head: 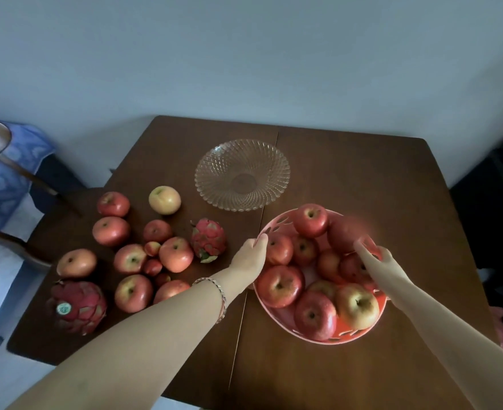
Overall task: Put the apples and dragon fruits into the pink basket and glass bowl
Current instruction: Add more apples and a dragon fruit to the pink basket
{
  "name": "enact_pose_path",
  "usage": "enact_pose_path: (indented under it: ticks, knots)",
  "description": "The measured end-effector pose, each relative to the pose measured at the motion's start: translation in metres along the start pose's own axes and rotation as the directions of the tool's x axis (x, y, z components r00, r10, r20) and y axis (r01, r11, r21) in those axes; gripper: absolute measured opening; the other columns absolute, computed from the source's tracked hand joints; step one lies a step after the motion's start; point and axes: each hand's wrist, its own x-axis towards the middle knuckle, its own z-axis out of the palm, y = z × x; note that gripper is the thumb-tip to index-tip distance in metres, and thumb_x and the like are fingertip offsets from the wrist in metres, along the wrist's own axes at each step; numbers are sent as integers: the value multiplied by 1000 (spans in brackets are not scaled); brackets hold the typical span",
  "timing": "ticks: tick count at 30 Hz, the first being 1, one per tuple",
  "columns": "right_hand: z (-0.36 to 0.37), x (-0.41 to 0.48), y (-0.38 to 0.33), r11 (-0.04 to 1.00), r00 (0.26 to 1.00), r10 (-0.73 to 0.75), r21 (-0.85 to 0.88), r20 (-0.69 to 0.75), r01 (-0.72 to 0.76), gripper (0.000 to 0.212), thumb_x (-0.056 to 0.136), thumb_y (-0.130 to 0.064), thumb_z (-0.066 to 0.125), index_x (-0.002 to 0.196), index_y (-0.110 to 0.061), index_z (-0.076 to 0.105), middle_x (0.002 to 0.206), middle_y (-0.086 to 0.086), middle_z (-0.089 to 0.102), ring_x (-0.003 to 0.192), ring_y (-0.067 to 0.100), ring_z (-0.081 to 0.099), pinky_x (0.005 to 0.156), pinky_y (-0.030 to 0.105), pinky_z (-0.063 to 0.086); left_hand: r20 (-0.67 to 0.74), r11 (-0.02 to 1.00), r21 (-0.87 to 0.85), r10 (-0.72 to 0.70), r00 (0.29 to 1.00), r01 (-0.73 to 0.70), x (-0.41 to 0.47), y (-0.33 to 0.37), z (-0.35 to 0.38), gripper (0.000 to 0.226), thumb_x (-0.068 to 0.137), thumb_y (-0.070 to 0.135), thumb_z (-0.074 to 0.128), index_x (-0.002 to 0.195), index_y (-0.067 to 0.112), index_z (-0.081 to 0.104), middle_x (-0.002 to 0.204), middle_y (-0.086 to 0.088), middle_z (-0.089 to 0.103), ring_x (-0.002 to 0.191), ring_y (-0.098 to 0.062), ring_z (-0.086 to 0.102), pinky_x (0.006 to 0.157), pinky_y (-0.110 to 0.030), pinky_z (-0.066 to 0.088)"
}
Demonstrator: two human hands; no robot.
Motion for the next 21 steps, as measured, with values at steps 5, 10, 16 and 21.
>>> enact_pose_path:
  ticks: [5, 10, 16, 21]
  knots:
    - [6, -20, -24, 961, 934, -254, -179, -252, 213, 68, 86, -37, 58, 143, -12, 29, 143, 18, 35, 134, 34, 27, 100, 47, 35, -226, 632, 753, 510, 830, -183, 14, -12, -41, 59, 86, 40, 56, 136, 12, 40, 131, -16, 46, 119, -34, 46, 97, -40, 39]
    - [21, -54, -50, 867, 839, -496, -186, -224, 463, 49, 84, -22, 59, 130, -20, 44, 138, 8, 36, 133, 24, 22, 106, 38, 29, -252, 615, 781, 145, 957, 112, 48, -35, -69, 95, 71, 59, 67, 146, 30, 17, 152, -26, 19, 137, -39, 30, 114, -44, 21]
    - [33, -76, -45, 784, 817, -576, -287, -9, 550, 42, 85, -26, 59, 125, -28, 49, 136, -4, 34, 131, 15, 23, 103, 24, 20, -287, 560, 818, 202, 936, 129, 68, -46, -64, 72, 76, 53, 65, 138, 33, 33, 135, -19, 44, 122, -34, 49, 113, -42, 23]
    - [23, -83, -38, 813, 838, -544, -220, 46, 539, 37, 86, -25, 59, 122, -31, 52, 131, -11, 37, 130, 10, 29, 101, 19, 20, -352, 787, 617, 252, 901, 21, 46, -38, -67, 65, 67, 47, 75, 125, 34, 48, 122, -13, 50, 108, -36, 55, 103, -40, 37]
